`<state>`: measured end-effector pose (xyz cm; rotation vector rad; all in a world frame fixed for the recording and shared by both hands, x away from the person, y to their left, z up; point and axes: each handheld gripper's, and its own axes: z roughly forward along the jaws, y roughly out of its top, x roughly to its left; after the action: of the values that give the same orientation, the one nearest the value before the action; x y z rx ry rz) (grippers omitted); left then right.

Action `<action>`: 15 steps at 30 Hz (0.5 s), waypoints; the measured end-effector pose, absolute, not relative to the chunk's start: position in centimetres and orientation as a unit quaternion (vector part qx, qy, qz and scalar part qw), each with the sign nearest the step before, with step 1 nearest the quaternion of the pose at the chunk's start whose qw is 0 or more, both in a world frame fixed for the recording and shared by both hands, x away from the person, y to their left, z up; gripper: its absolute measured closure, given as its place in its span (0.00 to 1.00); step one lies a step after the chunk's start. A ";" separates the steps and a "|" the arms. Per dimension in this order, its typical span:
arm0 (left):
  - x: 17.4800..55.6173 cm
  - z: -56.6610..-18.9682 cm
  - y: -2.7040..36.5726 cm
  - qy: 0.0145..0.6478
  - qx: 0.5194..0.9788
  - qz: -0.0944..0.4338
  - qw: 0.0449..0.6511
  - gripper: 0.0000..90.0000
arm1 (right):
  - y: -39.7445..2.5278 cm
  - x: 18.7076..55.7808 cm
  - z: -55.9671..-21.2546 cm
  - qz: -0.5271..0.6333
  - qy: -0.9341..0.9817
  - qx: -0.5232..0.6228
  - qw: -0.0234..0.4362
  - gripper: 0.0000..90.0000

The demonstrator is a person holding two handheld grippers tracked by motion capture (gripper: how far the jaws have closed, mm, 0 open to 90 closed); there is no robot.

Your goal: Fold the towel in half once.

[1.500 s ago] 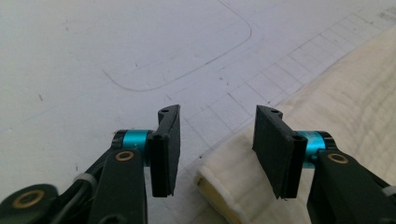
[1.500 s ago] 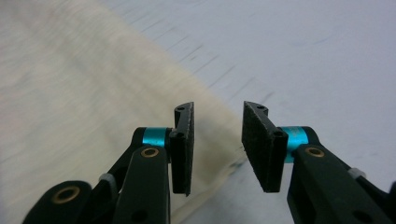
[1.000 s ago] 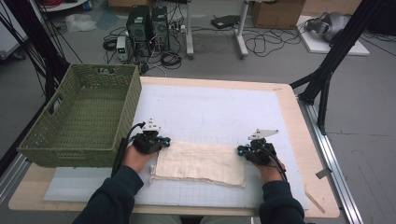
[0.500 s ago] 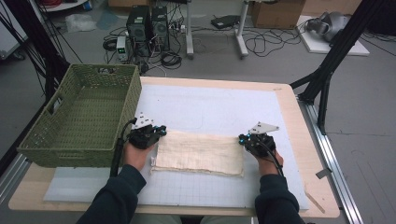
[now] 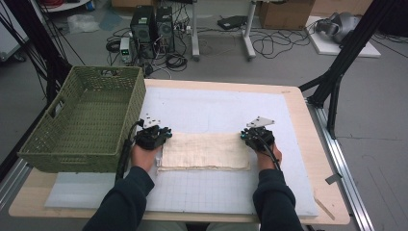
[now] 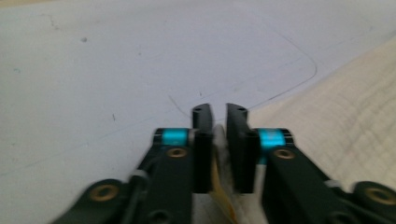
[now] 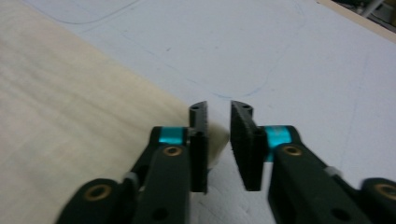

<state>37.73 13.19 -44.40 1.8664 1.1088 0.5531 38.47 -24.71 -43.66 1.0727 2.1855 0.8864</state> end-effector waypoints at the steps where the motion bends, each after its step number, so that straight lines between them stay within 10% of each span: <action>1: 37.7 -44.3 13.3 0.443 0.750 0.228 0.435 0.72 | -24.8 38.5 -43.7 0.329 0.809 0.403 0.274 0.77; 15: 36.1 -42.8 13.8 0.416 0.740 0.176 0.498 0.39 | -27.1 35.1 -41.1 0.389 0.775 0.411 0.279 0.41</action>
<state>36.06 13.78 -42.78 1.7909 1.0063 0.4261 35.08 -27.12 -41.08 1.1036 2.0801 1.0448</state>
